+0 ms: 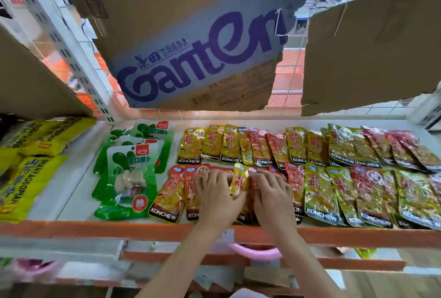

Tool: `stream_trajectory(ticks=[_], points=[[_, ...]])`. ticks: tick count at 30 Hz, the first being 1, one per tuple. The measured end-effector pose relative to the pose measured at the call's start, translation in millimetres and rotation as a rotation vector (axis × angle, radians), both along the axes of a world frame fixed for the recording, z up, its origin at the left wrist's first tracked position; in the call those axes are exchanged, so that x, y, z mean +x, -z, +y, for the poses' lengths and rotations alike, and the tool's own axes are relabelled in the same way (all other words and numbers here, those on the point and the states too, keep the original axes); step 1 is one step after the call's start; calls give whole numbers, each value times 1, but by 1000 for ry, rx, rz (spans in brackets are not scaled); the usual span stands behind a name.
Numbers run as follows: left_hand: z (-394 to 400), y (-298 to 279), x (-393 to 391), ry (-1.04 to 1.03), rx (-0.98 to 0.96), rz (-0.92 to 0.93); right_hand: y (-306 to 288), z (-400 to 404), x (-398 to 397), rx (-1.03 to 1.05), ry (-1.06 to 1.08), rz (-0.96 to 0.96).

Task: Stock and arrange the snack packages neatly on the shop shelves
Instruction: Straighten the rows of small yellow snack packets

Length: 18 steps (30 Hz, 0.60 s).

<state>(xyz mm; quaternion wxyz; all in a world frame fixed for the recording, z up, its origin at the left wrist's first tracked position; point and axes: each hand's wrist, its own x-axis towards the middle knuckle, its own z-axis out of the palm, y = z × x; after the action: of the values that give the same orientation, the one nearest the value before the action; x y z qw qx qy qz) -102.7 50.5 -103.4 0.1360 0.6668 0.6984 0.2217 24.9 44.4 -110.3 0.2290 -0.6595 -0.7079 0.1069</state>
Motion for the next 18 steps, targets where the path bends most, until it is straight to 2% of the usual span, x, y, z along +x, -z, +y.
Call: stream_trajectory(ticks=[4, 7, 10, 14, 18], points=[[-2, -17, 2, -55, 113, -434, 2, 2, 1, -18, 13, -8], [24, -32, -2, -97, 152, -531, 2, 4, 1, -4, 19, 13], [59, -46, -9, -79, 122, -533, 0, 3, 0, 13, 21, 41], [69, -41, -13, -19, -19, -238, 0, 3, 3, 19, 5, 144], [25, -20, 6, 251, 1, -95, -14, 0, 16, 15, 99, 639]])
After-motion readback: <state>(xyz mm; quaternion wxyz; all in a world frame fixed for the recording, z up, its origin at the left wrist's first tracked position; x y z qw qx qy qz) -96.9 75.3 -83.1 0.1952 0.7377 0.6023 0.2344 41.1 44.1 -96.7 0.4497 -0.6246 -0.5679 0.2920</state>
